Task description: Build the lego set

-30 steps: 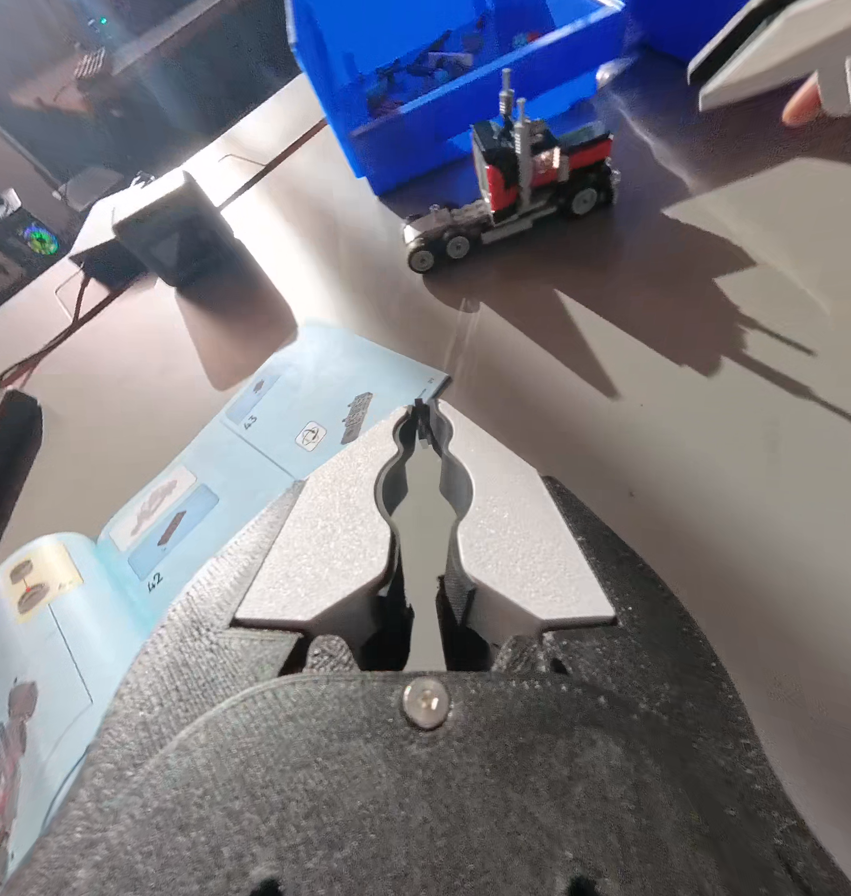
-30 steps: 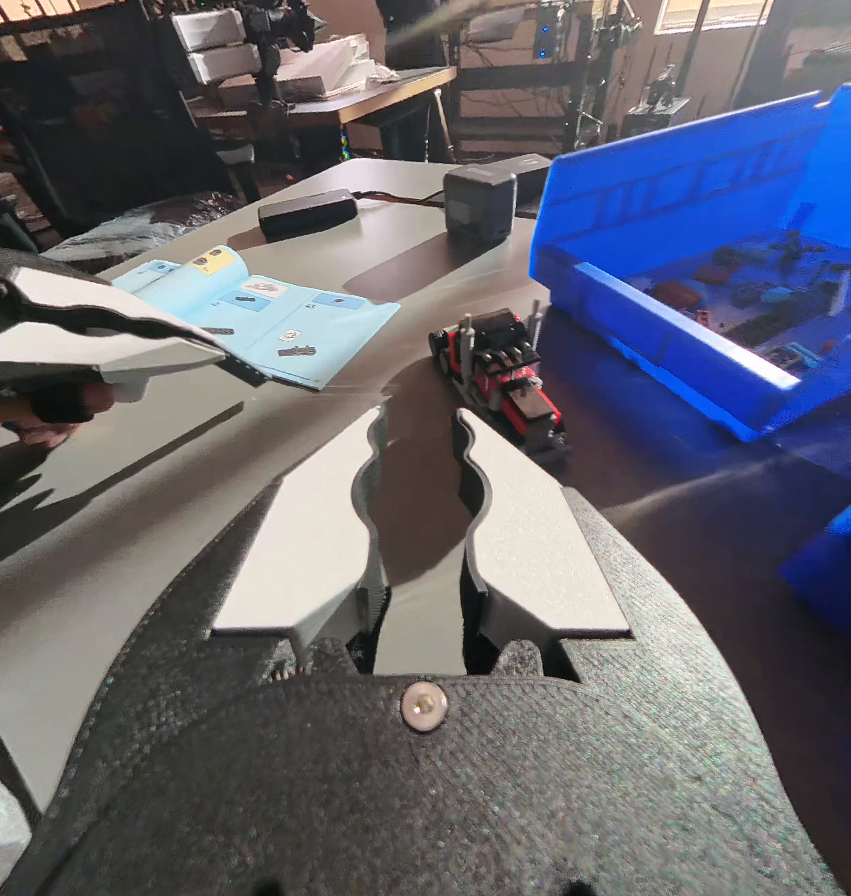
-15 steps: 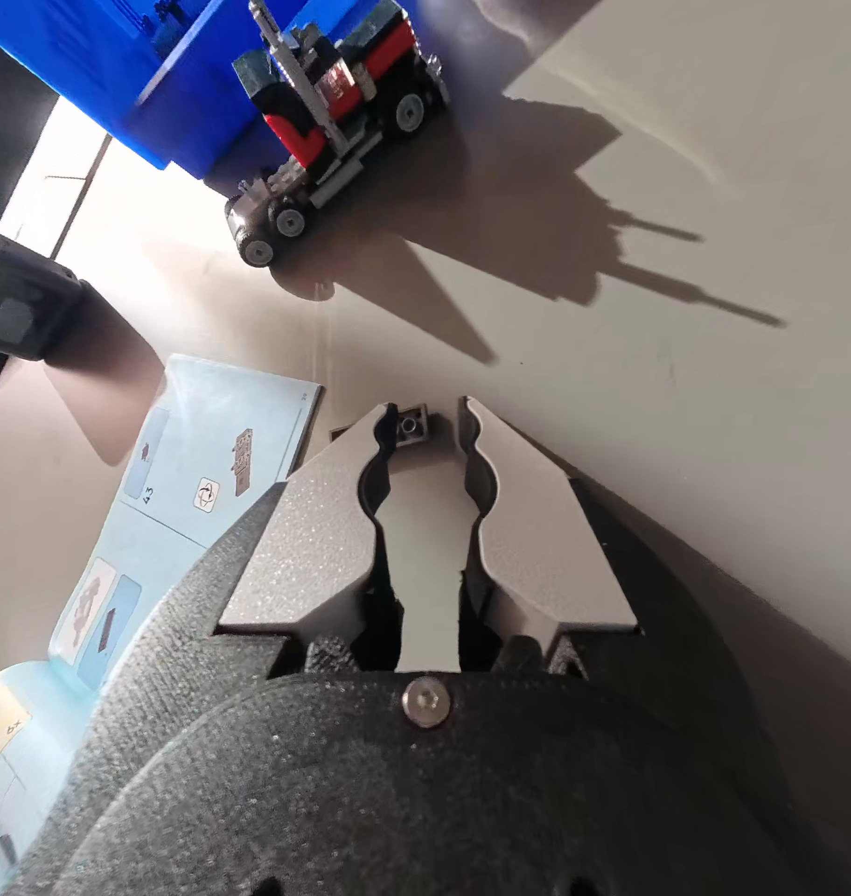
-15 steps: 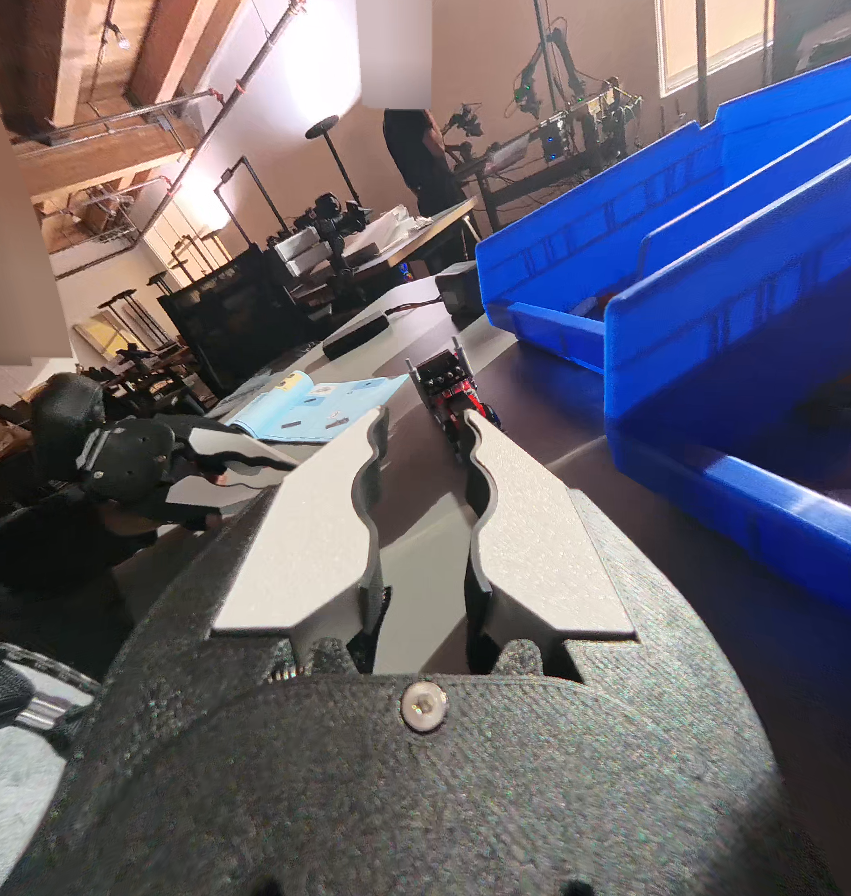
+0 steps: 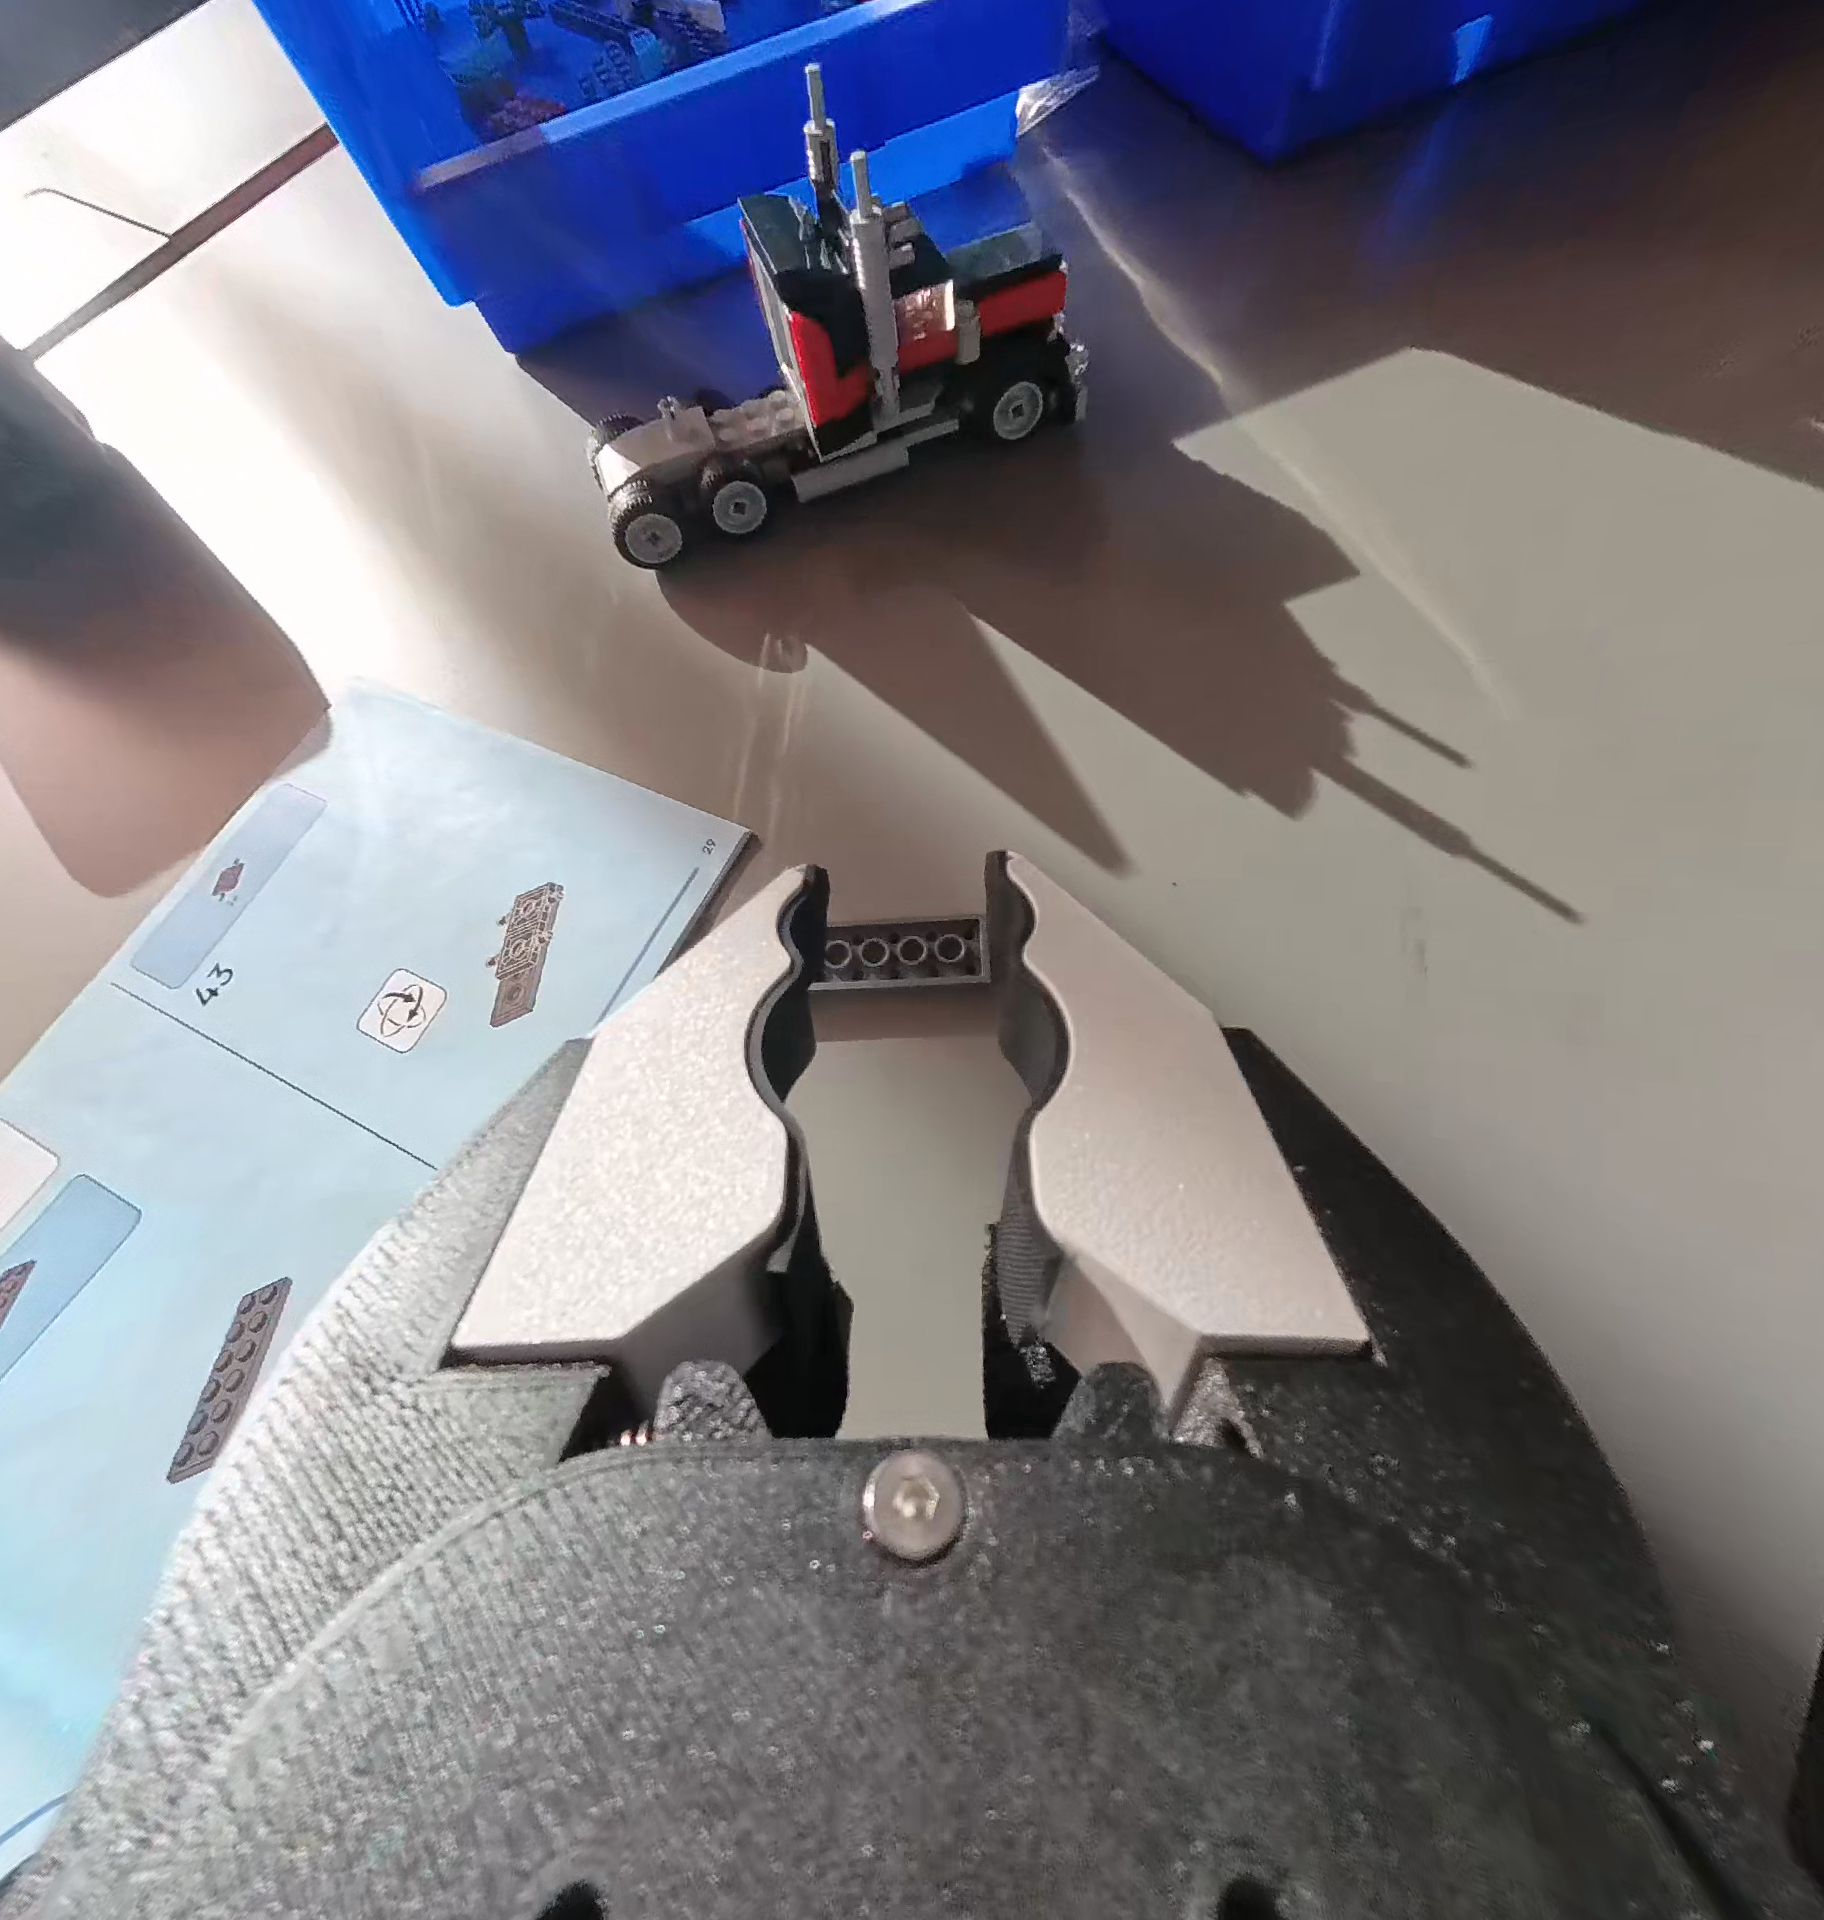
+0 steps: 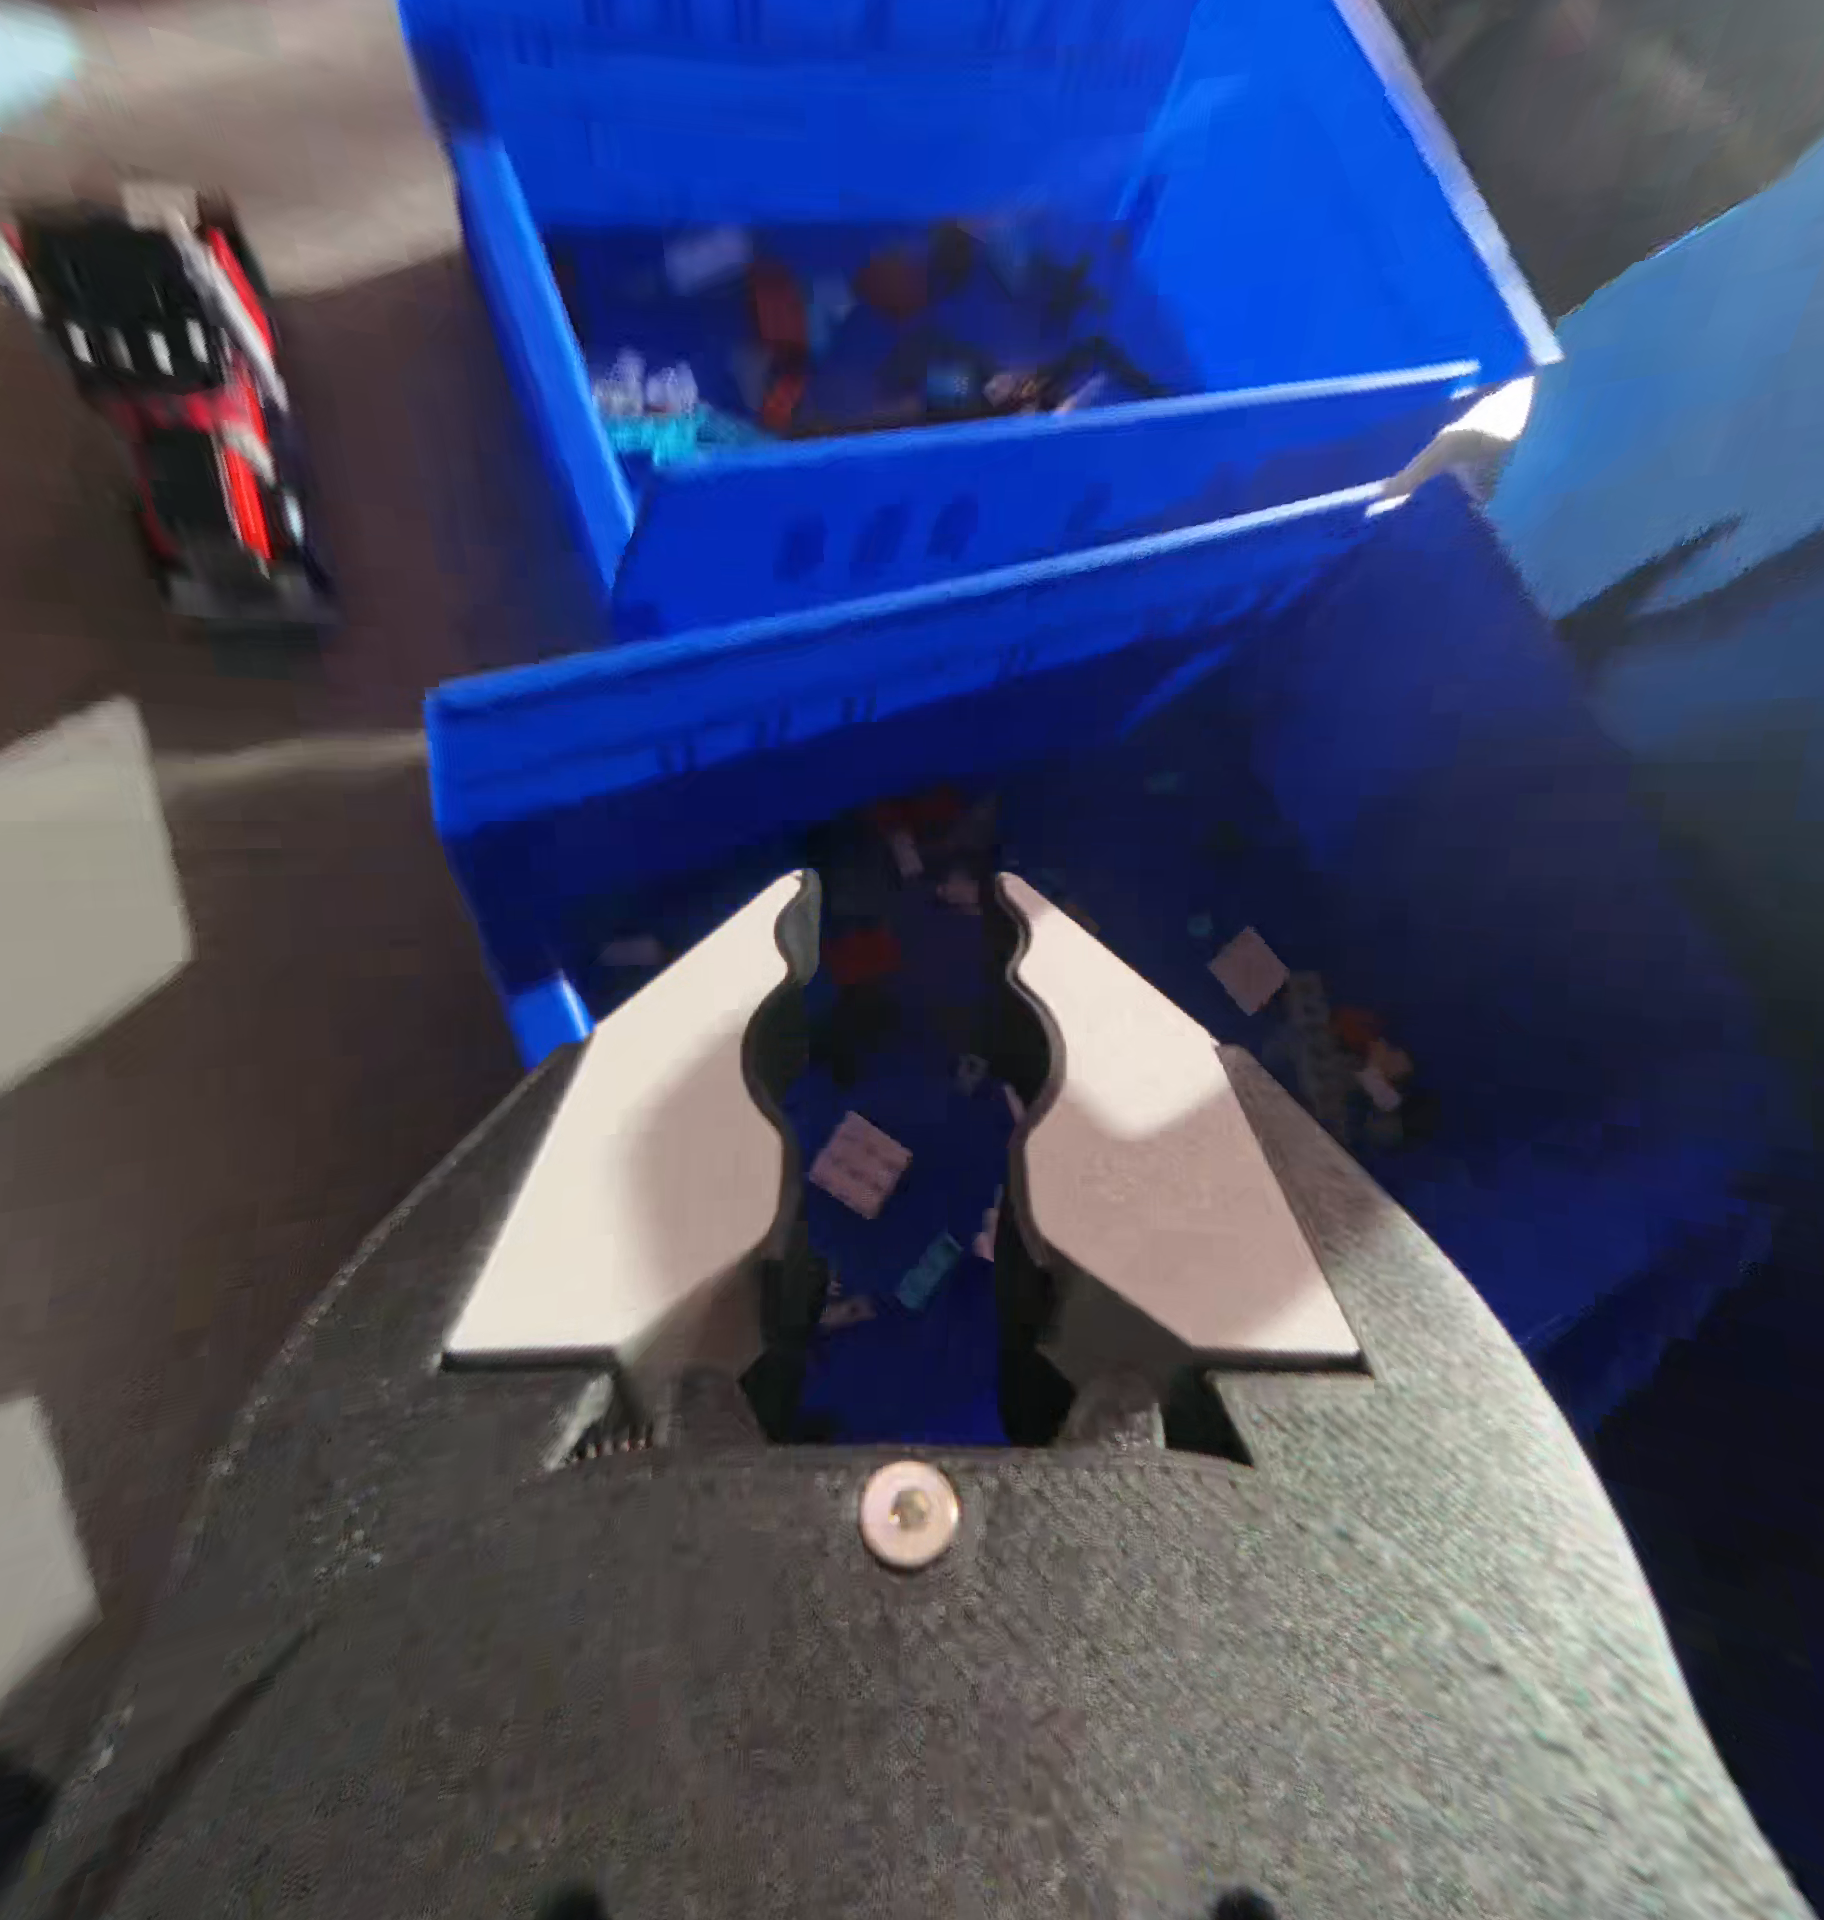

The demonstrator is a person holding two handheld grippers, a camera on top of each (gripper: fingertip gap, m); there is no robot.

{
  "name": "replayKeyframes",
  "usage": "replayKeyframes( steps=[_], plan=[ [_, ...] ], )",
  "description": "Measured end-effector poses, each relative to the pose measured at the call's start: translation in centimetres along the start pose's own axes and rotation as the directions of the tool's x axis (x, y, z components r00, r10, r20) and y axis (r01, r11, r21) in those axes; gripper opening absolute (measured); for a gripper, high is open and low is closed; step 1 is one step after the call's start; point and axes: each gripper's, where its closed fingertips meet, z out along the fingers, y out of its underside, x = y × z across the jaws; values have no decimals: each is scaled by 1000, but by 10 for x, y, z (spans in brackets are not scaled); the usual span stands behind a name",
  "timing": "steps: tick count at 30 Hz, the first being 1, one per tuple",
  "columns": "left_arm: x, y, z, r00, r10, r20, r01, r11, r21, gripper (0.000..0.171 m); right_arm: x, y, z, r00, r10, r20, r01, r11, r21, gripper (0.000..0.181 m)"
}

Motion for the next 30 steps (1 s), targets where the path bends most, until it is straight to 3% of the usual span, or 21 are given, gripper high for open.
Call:
replayKeyframes(
  steps=[3,6,11,15,20,30],
  plan=[
    [-1,-1,-3,999,-30,-18,30,999,22,32,-8,30,24,950,-221,219,266,942,-203,34],
    [-5,-4,-7,996,-80,-33,82,995,58,32,-4,64,41,886,-293,358,419,837,-352,32],
    [-9,-6,-9,985,-155,-76,161,984,79,32,-5,83,57,823,-300,481,513,757,-406,28],
    [-9,-6,-10,982,-167,-86,173,982,78,32,-10,86,68,798,-295,526,536,747,-394,29],
    [-9,-5,-9,984,-160,-79,166,983,74,32,-19,86,67,778,-280,563,542,753,-373,12],
    [-9,-4,-8,985,-158,-73,163,985,62,32,-18,66,57,835,-268,481,442,846,-296,7]
  ],
)
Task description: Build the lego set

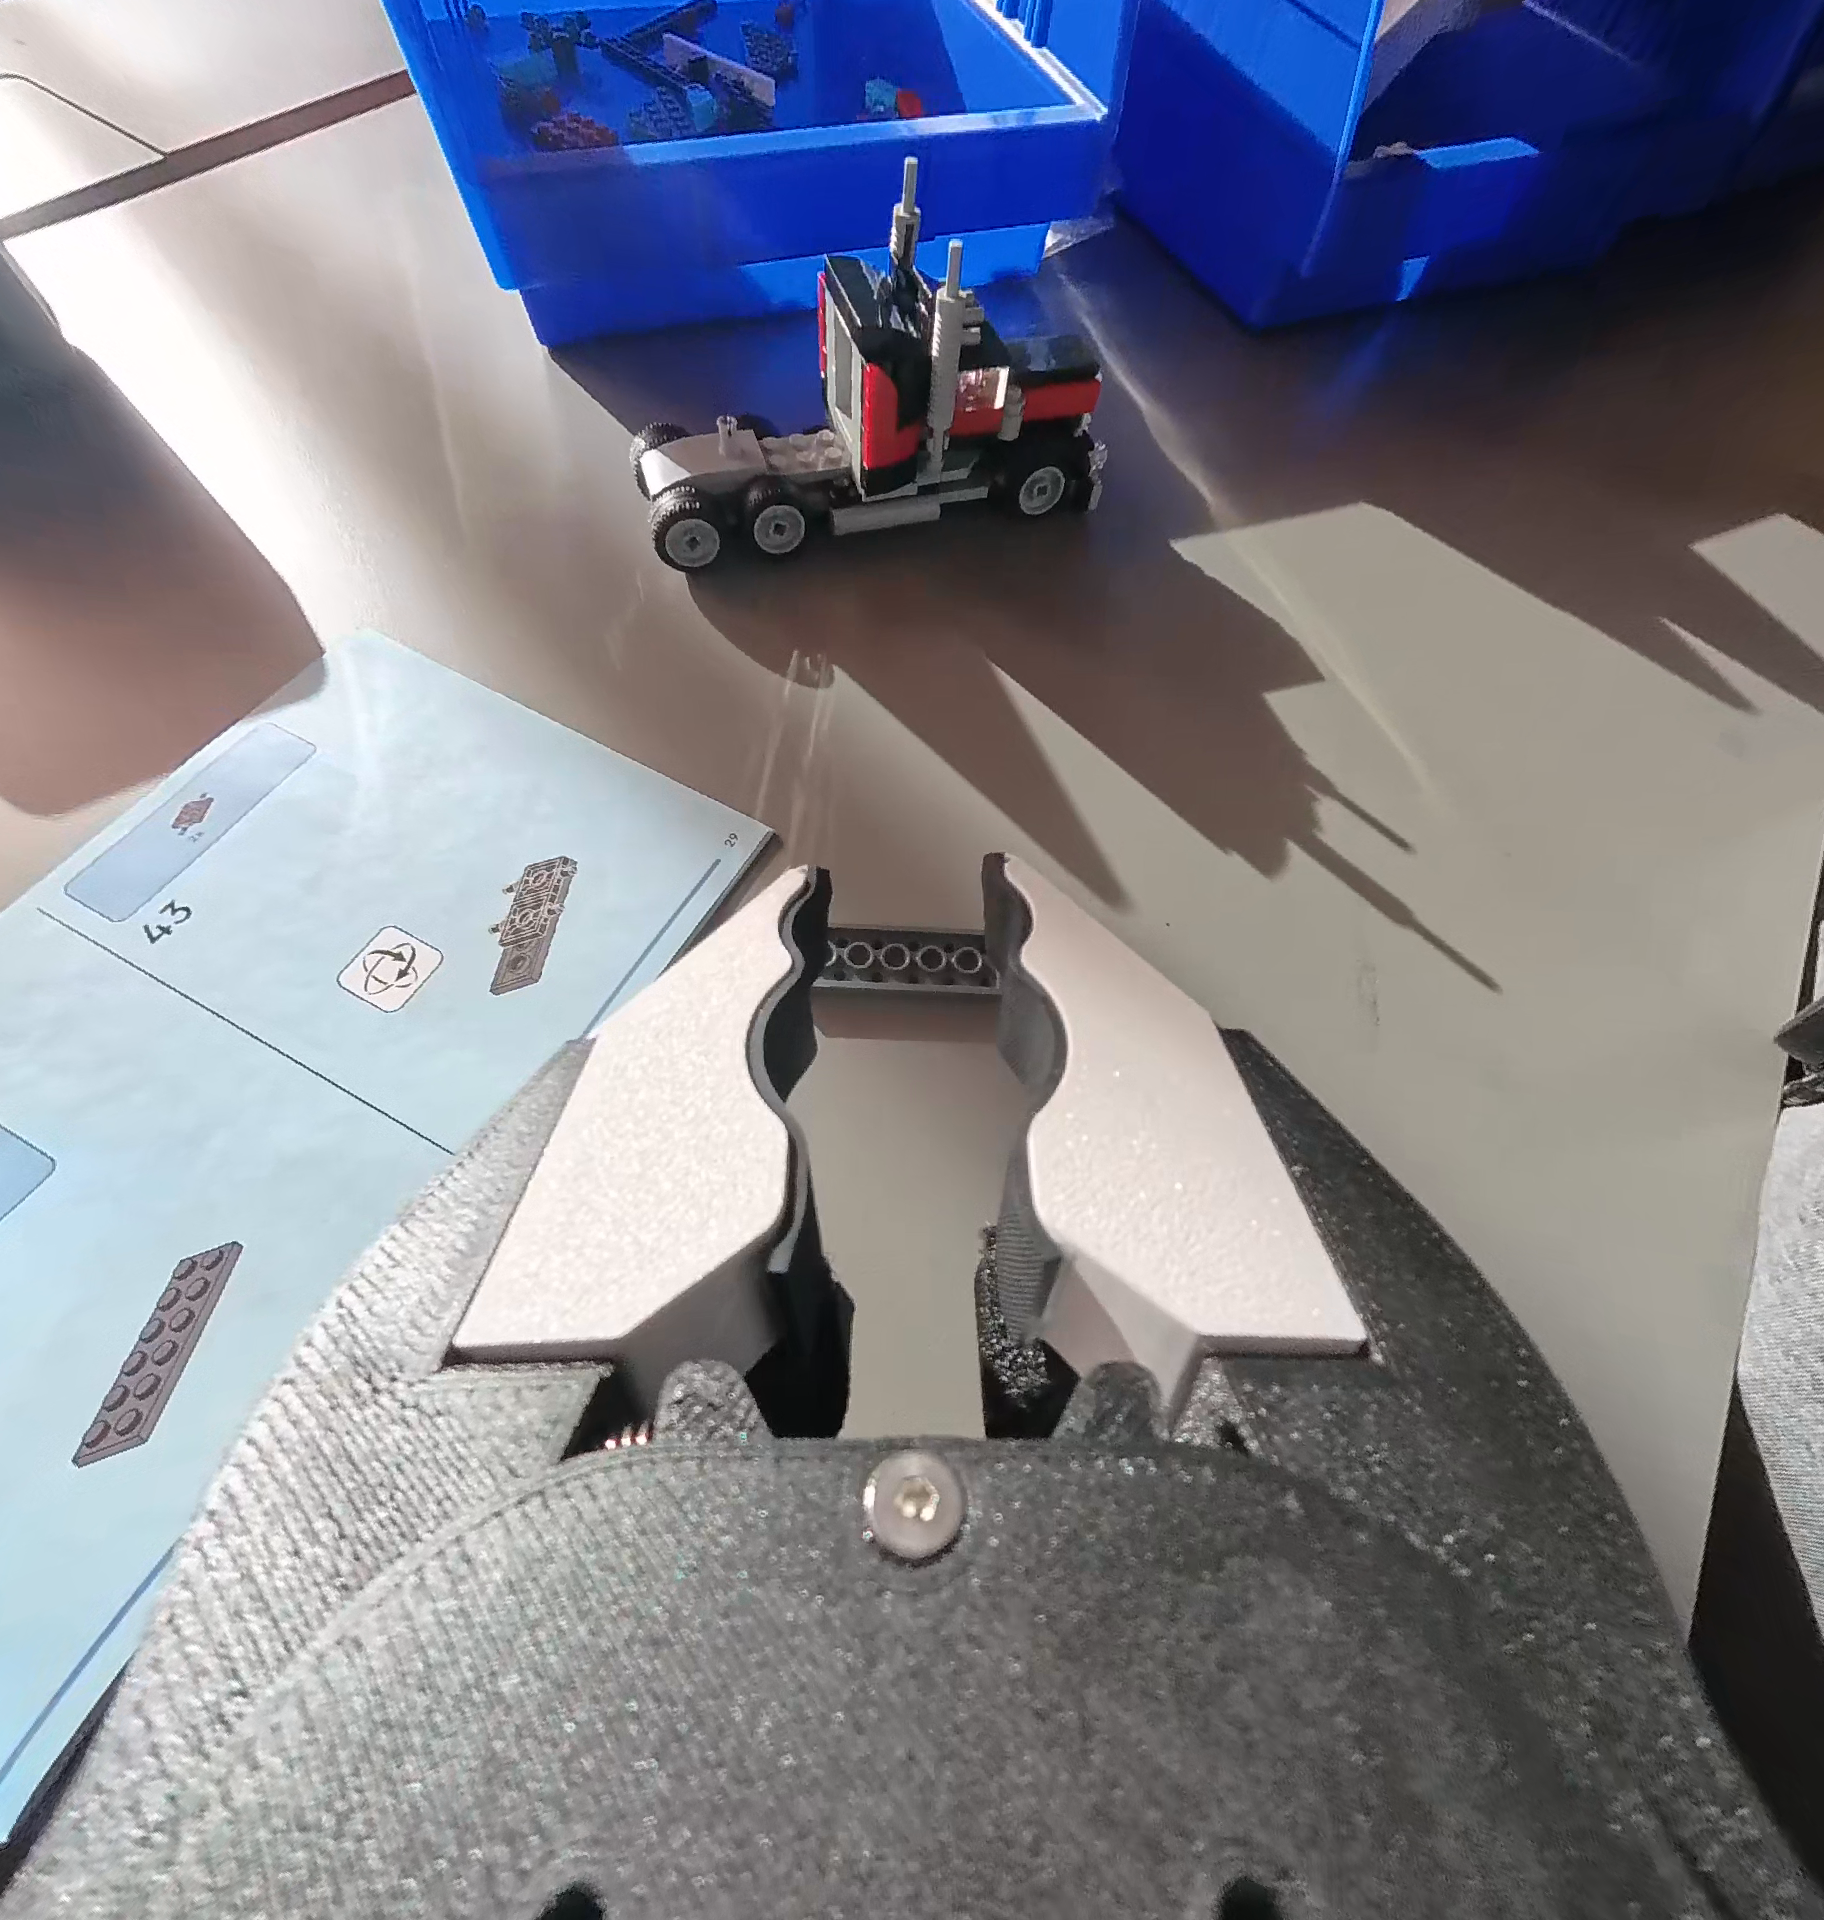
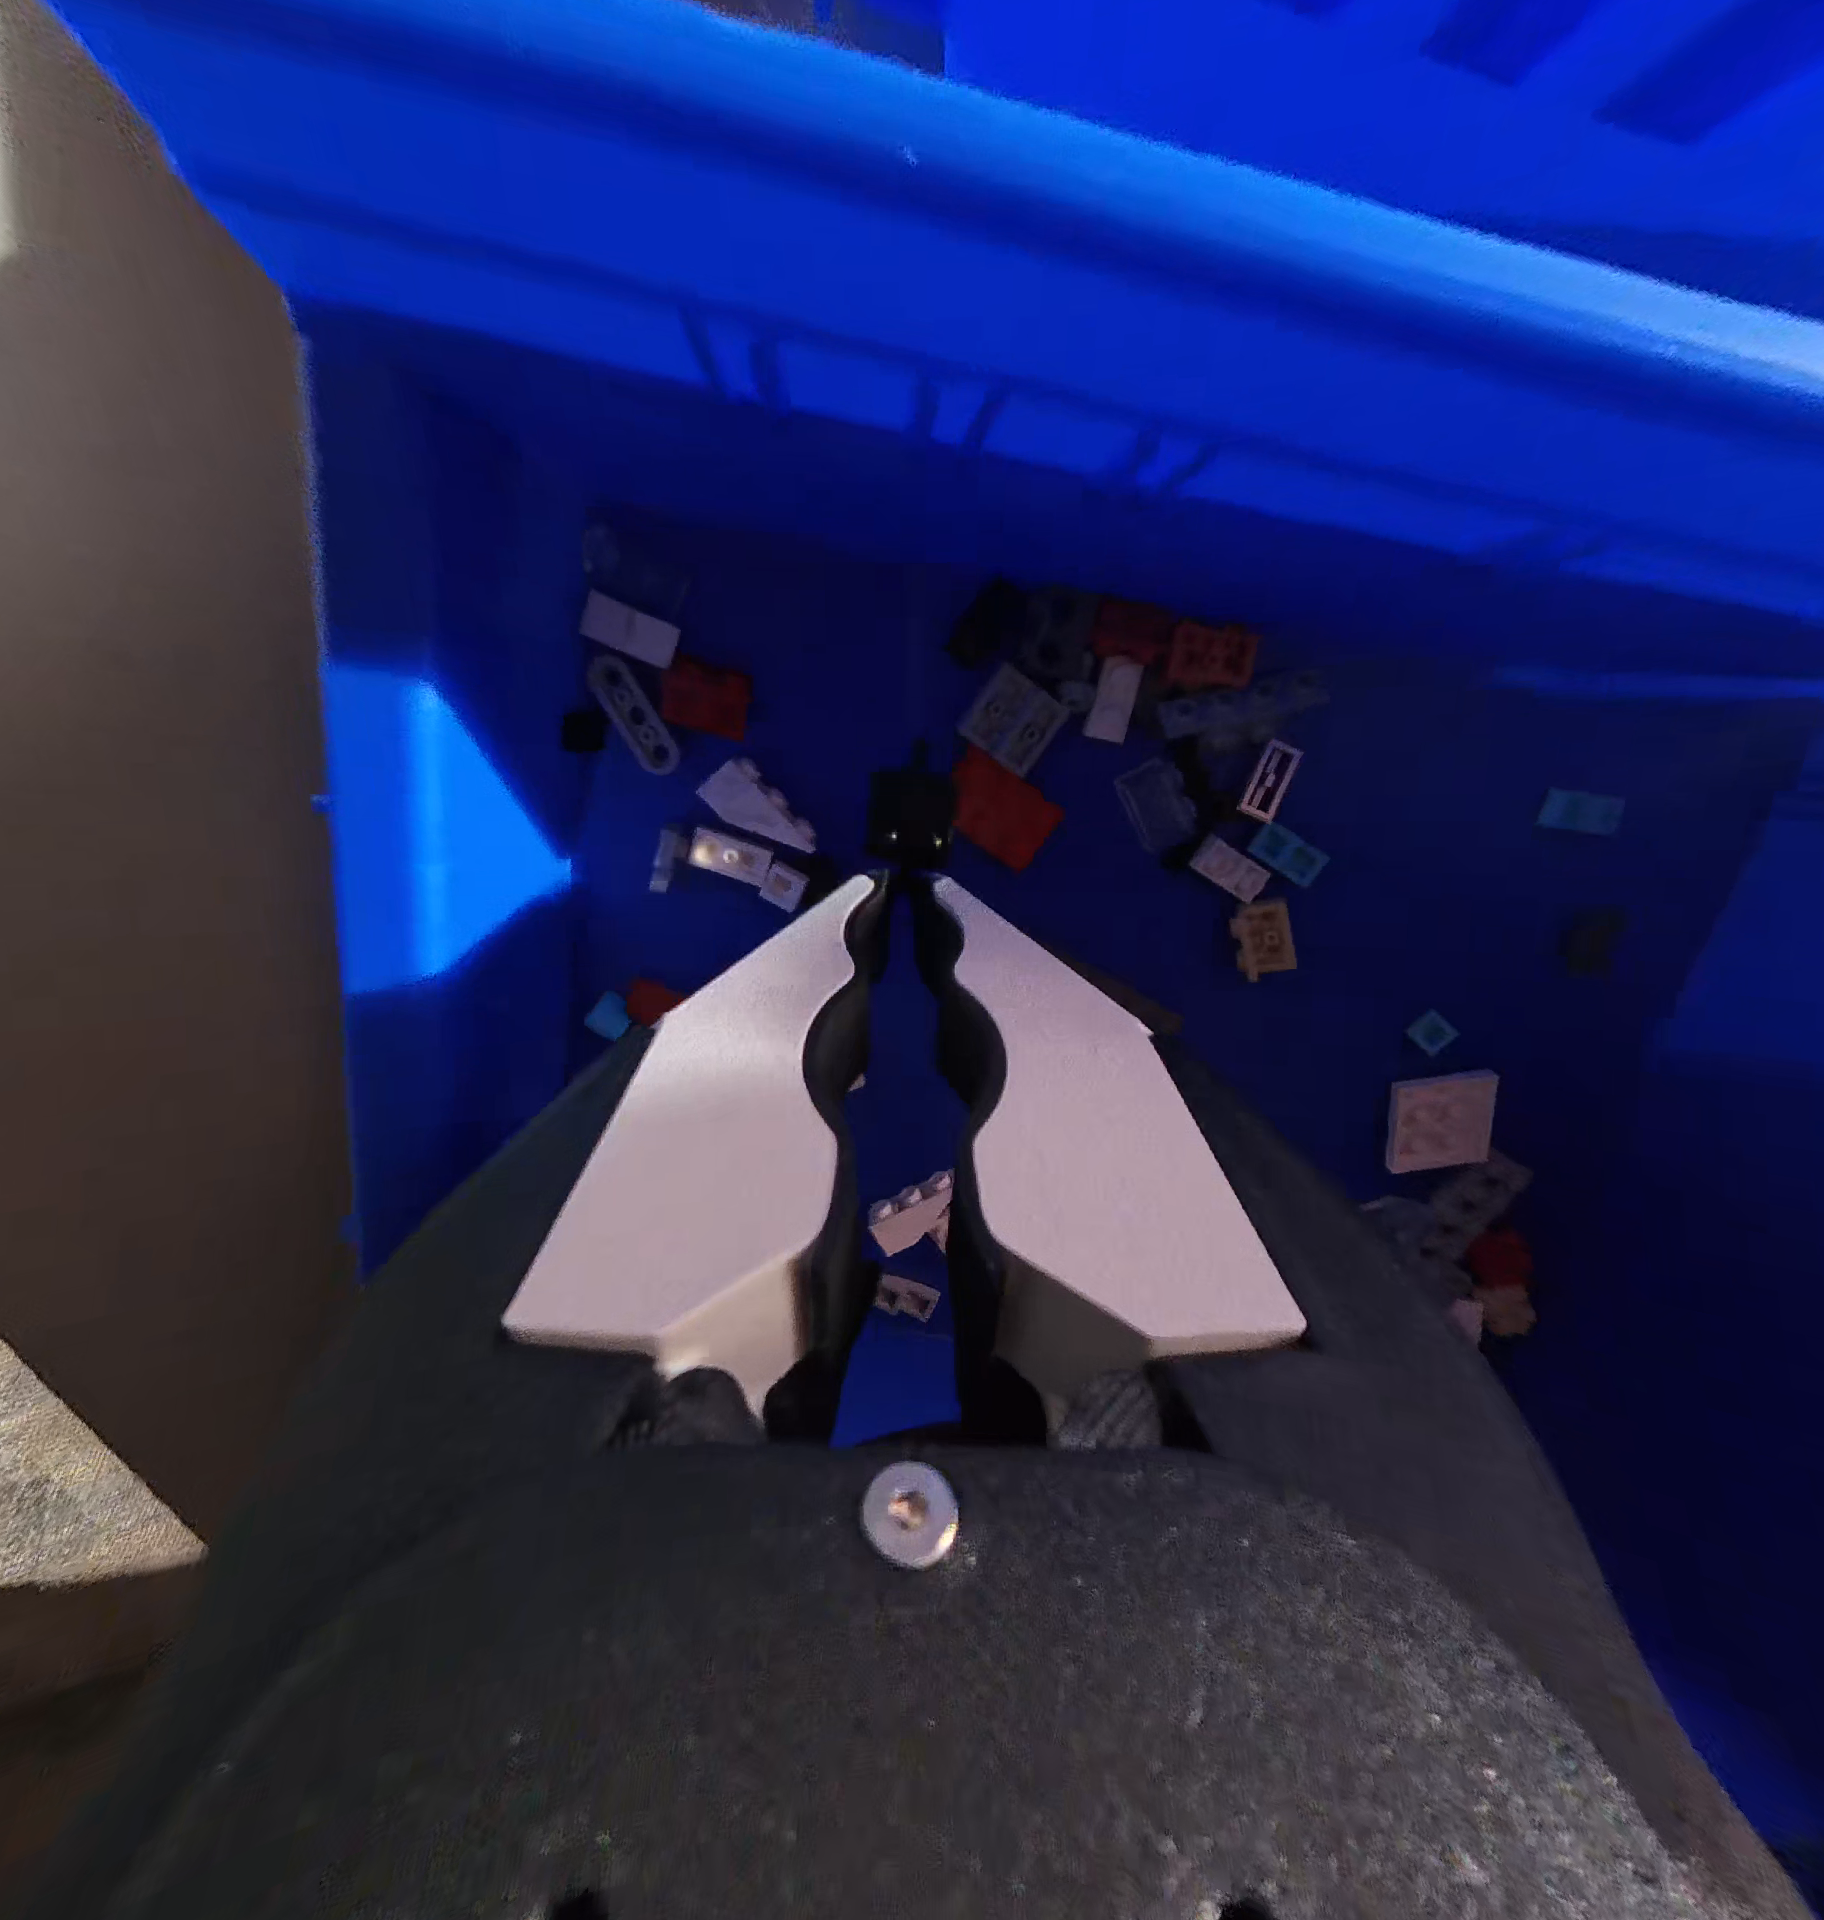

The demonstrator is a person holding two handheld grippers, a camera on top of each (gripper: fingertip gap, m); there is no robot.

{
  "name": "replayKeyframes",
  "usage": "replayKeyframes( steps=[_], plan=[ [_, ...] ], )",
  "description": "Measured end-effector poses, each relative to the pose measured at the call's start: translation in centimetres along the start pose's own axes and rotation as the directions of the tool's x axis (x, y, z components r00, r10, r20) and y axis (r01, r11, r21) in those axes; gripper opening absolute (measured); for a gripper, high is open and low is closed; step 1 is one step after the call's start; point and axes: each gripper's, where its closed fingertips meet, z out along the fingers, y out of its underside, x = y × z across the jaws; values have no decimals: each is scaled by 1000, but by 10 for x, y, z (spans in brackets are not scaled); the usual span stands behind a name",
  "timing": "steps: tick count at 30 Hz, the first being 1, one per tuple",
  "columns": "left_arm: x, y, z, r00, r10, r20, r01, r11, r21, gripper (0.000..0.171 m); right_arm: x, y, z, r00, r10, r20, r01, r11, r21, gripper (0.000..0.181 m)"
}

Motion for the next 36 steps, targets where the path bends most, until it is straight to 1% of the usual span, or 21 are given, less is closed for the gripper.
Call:
replayKeyframes(
  steps=[4,6,9,11,13,16,18,20,21,22,24,27,30,33,36],
  plan=[
    [-1,-1,-1,1000,2,16,-2,1000,11,31,-9,-11,-13,999,35,33,-38,996,83,7],
    [-3,-2,-3,1000,-4,27,4,1000,21,31,-21,-25,-29,997,68,46,-75,981,176,6],
    [-5,-3,-5,999,-11,46,10,999,34,31,-57,-53,-55,990,117,75,-136,927,349,6],
    [-6,-2,-4,999,-12,51,10,1000,28,31,-88,-70,-61,983,147,113,-182,876,446,6],
    [-6,-1,-2,999,-14,51,13,1000,15,31,-118,-84,-53,971,176,162,-235,827,511,6],
    [-6,1,1,999,-18,47,19,1000,-7,30,-149,-92,-14,955,225,195,-295,794,531,6],
    [-7,3,2,998,-23,50,24,1000,-17,30,-160,-92,11,932,283,224,-361,765,534,6],
    [-8,3,2,998,-29,57,30,999,-22,30,-162,-86,26,918,337,209,-396,756,521,6],
    [-9,4,2,998,-32,61,34,999,-26,30,-160,-82,27,918,354,177,-393,762,515,9],
    [-10,4,3,997,-35,65,37,999,-31,30,-158,-82,22,926,345,156,-372,752,544,11],
    [-11,6,5,997,-38,69,42,998,-46,30,-157,-78,13,931,330,156,-356,729,584,14],
    [-12,8,7,996,-40,74,45,997,-65,30,-150,-54,5,922,355,153,-374,719,586,16],
    [-12,8,7,996,-40,79,45,997,-67,30,-143,-29,-13,908,381,173,-401,671,624,16],
    [-13,5,5,996,-43,80,46,998,-40,31,-139,-9,-31,902,390,183,-404,614,678,16],
    [-14,-2,-2,995,-62,83,59,998,31,31,-141,7,-43,905,374,203,-398,574,716,16]
  ],
)
